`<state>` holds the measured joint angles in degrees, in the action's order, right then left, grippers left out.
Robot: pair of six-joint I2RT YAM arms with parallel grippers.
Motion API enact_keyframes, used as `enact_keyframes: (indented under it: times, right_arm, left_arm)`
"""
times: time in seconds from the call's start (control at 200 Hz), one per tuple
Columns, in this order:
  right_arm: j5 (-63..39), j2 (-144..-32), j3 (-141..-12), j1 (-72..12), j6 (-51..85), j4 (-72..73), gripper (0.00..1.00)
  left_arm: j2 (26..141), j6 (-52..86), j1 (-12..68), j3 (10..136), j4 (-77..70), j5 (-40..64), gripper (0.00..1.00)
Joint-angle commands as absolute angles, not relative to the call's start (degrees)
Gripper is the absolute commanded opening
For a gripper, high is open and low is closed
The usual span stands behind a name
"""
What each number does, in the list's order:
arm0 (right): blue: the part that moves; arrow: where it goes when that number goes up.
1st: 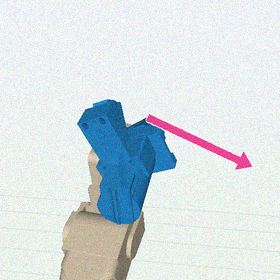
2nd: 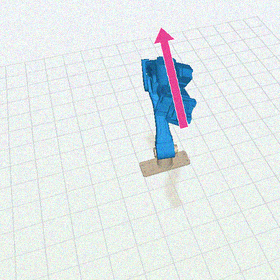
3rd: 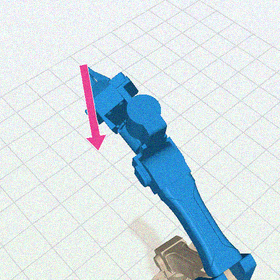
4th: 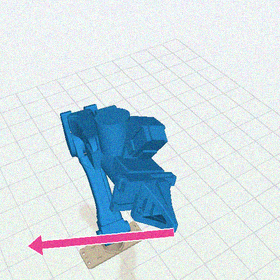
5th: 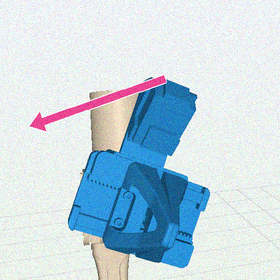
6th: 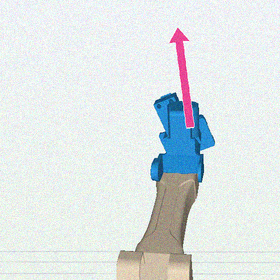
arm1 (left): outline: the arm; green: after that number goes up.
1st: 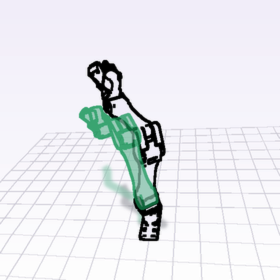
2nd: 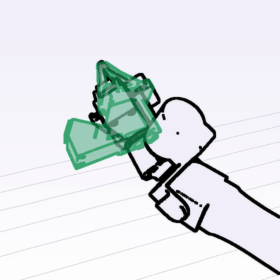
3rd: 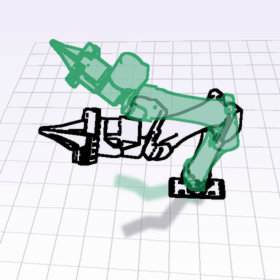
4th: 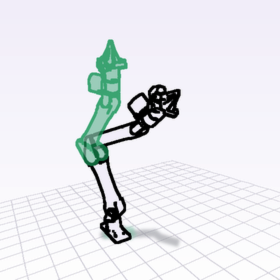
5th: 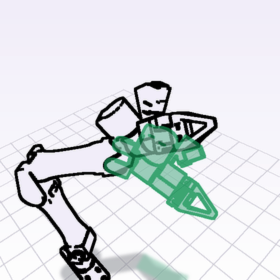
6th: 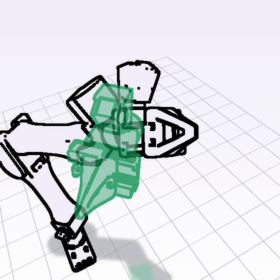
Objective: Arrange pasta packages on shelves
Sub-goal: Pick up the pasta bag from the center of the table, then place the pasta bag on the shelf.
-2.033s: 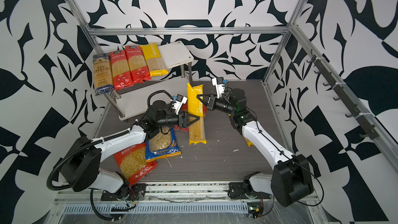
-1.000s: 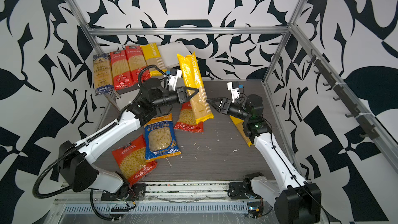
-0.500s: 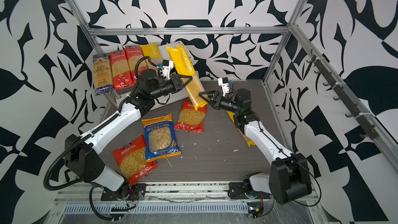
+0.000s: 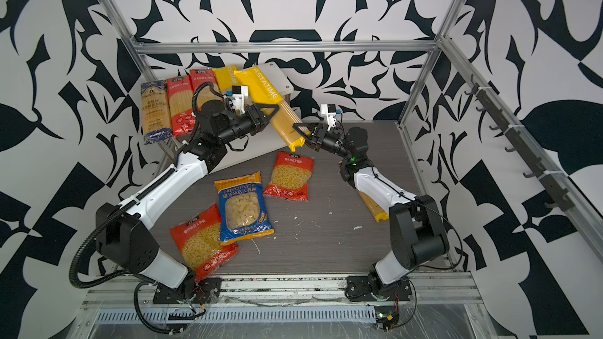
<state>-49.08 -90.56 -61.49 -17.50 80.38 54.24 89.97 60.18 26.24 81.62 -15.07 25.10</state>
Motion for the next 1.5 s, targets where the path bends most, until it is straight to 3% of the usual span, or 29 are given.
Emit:
enact_keyframes:
  times: [0.0, 0.1, 0.25, 0.425, 0.79, 0.905, 1.07, 1.21, 1.24, 1.385, 1.495]
  right_arm:
    - [-44.4, -91.5, -68.4, -17.0, 83.6, 60.1, 0.06]
    - [-42.5, -95.5, -74.4, -17.6, 86.5, 61.2, 0.04]
    - [-40.5, -99.9, -82.9, -20.0, 85.5, 56.1, 0.01]
    - [-35.0, -102.6, -87.8, -23.7, 80.2, 47.6, 0.00]
    - [-25.9, -107.6, -102.8, -30.5, 70.0, 25.8, 0.01]
    - [-24.3, -111.1, -108.4, -31.9, 69.1, 20.7, 0.08]
    - [-24.2, -113.1, -113.1, -32.5, 66.4, 15.5, 0.33]
    - [-24.8, -111.2, -111.0, -32.5, 64.0, 11.2, 0.36]
    - [-25.0, -110.7, -110.0, -32.5, 64.4, 11.4, 0.35]
    - [-23.5, -109.6, -107.6, -32.4, 64.8, 12.3, 0.07]
    - [-21.5, -109.8, -108.7, -31.5, 64.5, 12.1, 0.02]
  left_arm:
    - [86.7, 60.1, 25.2, 83.4, -22.3, 26.2, 0.54]
    - [84.5, 58.6, 25.1, 80.5, -20.8, 26.0, 0.63]
    - [80.8, 58.0, 25.2, 73.8, -19.7, 24.8, 0.69]
    - [76.5, 55.5, 27.2, 66.4, -18.6, 22.9, 0.69]
    - [67.8, 36.2, 37.1, 51.3, -5.7, 6.6, 0.69]
    - [66.8, 34.9, 37.1, 48.1, -6.9, 4.5, 0.69]
    - [66.2, 34.7, 37.6, 45.6, -9.8, 4.8, 0.68]
    - [66.6, 33.4, 38.1, 45.9, -9.6, 4.9, 0.68]
    - [66.8, 33.2, 38.1, 46.0, -9.6, 5.0, 0.68]
    - [67.5, 33.3, 38.1, 45.9, -10.5, 5.9, 0.68]
    - [67.7, 33.6, 38.3, 45.8, -10.7, 5.9, 0.67]
